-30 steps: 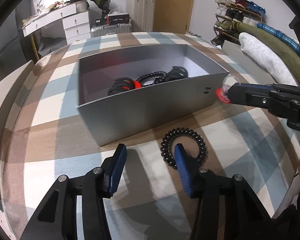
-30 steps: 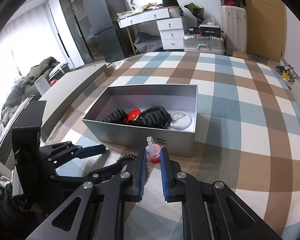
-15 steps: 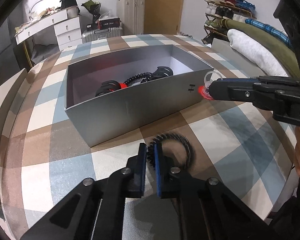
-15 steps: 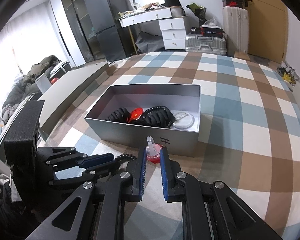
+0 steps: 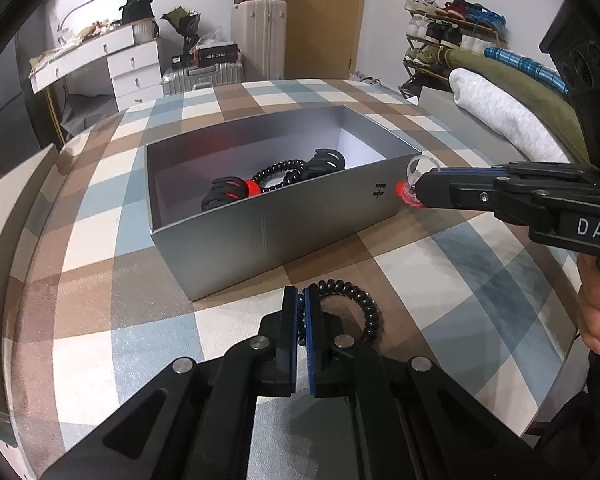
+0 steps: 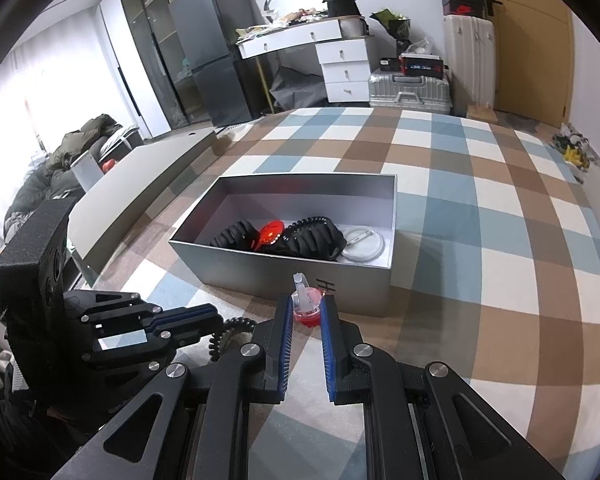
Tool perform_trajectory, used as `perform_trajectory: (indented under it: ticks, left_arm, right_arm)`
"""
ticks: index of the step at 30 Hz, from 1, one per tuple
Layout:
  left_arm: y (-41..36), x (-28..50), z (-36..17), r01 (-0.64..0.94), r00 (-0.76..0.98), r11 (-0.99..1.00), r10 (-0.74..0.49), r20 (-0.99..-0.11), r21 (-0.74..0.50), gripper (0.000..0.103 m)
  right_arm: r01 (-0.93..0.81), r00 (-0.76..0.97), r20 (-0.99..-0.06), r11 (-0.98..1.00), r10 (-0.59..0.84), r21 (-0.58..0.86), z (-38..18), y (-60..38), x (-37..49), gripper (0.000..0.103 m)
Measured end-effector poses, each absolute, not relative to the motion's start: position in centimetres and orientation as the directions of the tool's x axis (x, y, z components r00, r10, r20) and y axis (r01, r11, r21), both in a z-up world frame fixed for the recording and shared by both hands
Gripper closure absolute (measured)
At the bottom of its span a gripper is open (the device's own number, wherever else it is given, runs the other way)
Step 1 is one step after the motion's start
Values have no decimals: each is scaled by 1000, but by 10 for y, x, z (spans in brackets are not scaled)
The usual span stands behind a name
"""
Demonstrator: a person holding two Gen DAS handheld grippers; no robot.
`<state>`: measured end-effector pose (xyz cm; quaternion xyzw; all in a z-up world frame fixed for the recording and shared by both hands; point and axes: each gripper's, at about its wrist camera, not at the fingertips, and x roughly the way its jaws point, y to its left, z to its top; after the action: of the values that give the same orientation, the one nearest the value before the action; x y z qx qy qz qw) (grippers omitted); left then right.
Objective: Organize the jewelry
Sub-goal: 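Lift the held hair tie and clip and carry both over the grey box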
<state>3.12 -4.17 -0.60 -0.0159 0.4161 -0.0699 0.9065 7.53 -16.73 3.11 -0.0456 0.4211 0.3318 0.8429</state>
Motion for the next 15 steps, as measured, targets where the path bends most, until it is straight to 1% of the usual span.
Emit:
perform_trajectory:
  ticks: [2, 6, 7, 9, 10, 11, 13, 15]
  left_arm:
    - [-41, 32, -7, 117, 636, 988, -153, -756, -102, 103]
    - [-44, 34, -13, 112, 624, 991, -123, -771, -67, 103]
    - [-44, 35, -14, 107, 625, 993, -113, -772, -59, 101]
    - [-45, 35, -16, 111, 618, 992, -112, -778, -55, 92]
    - [-45, 36, -18, 108, 611, 993, -112, -784, -57, 86]
    - [-46, 36, -19, 107, 607, 992, -114, -787, -62, 82]
    - [-47, 34, -18, 114, 611, 991, -121, -783, -65, 78]
    - [-49, 32, -18, 118, 620, 992, -110, -777, -46, 78]
  right_arm:
    - [-600, 423, -741, 774, 521, 203, 31, -166, 75, 90]
    - [-601, 422, -742, 774, 521, 201, 31, -166, 75, 90]
    - [-600, 422, -743, 774, 520, 201, 31, -166, 75, 90]
    - [-600, 421, -742, 774, 521, 203, 31, -166, 75, 90]
    - [-601, 421, -742, 773, 521, 202, 31, -166, 75, 90]
    - [-600, 421, -742, 774, 521, 203, 31, -166, 75, 90]
    - [-600, 421, -744, 774, 519, 201, 31, -166, 75, 90]
    - [-600, 420, -743, 774, 521, 203, 31, -165, 75, 90]
